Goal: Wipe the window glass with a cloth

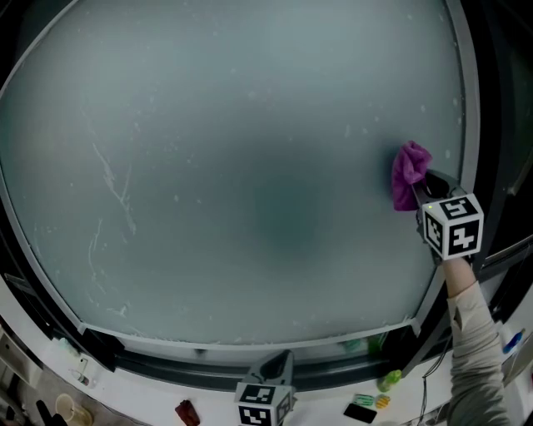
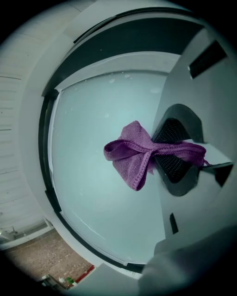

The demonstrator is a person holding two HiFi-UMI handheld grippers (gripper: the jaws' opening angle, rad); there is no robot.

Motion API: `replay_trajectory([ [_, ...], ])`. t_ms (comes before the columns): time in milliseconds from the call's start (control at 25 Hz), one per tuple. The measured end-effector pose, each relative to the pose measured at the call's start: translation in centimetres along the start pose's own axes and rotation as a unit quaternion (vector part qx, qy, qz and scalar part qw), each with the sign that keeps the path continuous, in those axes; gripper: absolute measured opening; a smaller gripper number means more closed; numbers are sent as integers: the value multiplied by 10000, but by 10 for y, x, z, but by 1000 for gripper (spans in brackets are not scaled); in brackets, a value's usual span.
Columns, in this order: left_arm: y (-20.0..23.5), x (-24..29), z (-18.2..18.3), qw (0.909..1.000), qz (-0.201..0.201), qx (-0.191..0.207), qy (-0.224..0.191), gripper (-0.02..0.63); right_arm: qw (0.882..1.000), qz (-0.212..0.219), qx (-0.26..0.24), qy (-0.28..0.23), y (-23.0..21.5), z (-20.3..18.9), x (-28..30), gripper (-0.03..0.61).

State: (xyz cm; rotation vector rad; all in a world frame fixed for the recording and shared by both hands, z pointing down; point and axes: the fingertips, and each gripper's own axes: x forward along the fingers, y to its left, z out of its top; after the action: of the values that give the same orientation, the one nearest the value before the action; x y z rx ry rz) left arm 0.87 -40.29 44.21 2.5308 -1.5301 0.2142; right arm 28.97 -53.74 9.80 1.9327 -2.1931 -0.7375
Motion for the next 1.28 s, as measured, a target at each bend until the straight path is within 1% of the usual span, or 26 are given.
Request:
replay_trajectory([
  [120, -1, 1, 0, 10000, -22, -17, 12, 5, 9998, -148, 78, 58, -14, -7, -3, 54],
  [240, -2, 3, 0, 10000, -46, -29, 8, 5, 9997, -194, 79, 98, -18, -10, -3, 54],
  [400, -3, 2, 1, 10000, -61, -38, 18, 5, 9998, -155, 64, 48, -12, -6, -7, 54],
  [520, -2, 1, -2, 10000, -64, -49, 40, 5, 9997, -41, 156, -165, 0, 7, -17, 54],
  [720, 0, -2, -5, 10000, -35, -88, 10, 5, 9969, 467, 209, -593, 45, 35, -35, 54],
  [920, 9, -11, -6, 9998, 117, -137, 6, 5, 9906, 987, 180, -929, 108, 56, -43, 54],
  [1120, 18, -22, -7, 9994, 296, -172, -39, 5, 9819, 1585, 125, -1027, 174, 64, -39, 54],
  [1200, 23, -28, -6, 9991, 386, -171, -102, 5, 9774, 1828, 185, -1044, 199, 66, -36, 54],
  [1280, 28, -34, -8, 9987, 479, -181, -74, 5, 9733, 2026, 250, -1052, 219, 66, -34, 54],
])
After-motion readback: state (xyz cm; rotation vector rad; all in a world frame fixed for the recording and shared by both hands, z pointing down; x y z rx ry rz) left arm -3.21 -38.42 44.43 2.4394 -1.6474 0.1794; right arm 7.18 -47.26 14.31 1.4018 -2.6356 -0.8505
